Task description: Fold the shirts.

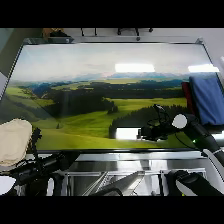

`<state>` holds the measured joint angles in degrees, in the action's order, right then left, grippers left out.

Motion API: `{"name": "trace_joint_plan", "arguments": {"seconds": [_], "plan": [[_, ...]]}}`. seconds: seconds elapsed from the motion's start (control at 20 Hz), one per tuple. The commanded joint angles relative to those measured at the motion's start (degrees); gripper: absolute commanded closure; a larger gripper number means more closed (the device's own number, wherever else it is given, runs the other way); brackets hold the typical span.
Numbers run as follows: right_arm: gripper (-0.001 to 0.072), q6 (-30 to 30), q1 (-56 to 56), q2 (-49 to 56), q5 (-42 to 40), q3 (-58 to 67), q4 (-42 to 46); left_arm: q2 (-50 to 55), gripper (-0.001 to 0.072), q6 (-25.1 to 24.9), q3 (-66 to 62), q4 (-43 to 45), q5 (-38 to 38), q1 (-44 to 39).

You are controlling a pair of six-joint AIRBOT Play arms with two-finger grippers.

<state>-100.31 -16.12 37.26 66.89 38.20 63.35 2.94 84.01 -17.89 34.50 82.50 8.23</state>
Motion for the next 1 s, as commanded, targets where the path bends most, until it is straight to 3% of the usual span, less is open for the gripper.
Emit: {"name": "trace_joint_plan", "arguments": {"seconds": [0.0,0.15,0.3,0.35,0.4,0.45,0.55,0.65,0.8,0.95], "plan": [[0.0694,0.0,0.0,0.0,0.0,0.0,0.0,-0.1,0.0694,0.0,0.0,0.0,0.0,0.0],[0.0694,0.0,0.0,0.0,0.0,0.0,0.0,-0.1,0.0695,-0.9,-1.2,4.5,-1.9,0.0],[0.0694,0.0,0.0,0.0,0.0,0.0,0.0,0.9,0.0692,10.5,-9.7,32.7,-9.6,0.0],[0.0694,0.0,0.0,-0.1,0.0,0.0,0.0,2.3,0.0592,13.3,-13.2,43.3,-11.3,0.0],[0.0694,0.0,0.0,-0.1,0.0,0.0,0.0,4.2,0.007,14.3,-16.0,52.0,-12.2,0.0],[0.0694,0.0,0.0,-0.1,0.0,0.0,0.0,7.0,-0.0001,17.0,-18.3,61.6,-12.0,0.0],[0.0694,0.0,0.0,0.0,0.0,0.0,0.0,13.7,-0.0005,19.5,-21.0,75.5,-10.6,0.0],[0.0694,0.0,0.0,-0.1,0.0,0.0,0.0,20.8,-0.0005,20.0,-21.4,82.6,-10.7,0.0],[0.0694,0.0,0.0,0.0,0.0,0.0,0.0,32.3,-0.0005,20.0,-21.3,90.2,-10.8,0.0],[0.0694,0.0,0.0,0.0,0.0,0.0,0.0,43.4,-0.0005,20.0,-21.2,89.3,-14.4,1.8]]}}
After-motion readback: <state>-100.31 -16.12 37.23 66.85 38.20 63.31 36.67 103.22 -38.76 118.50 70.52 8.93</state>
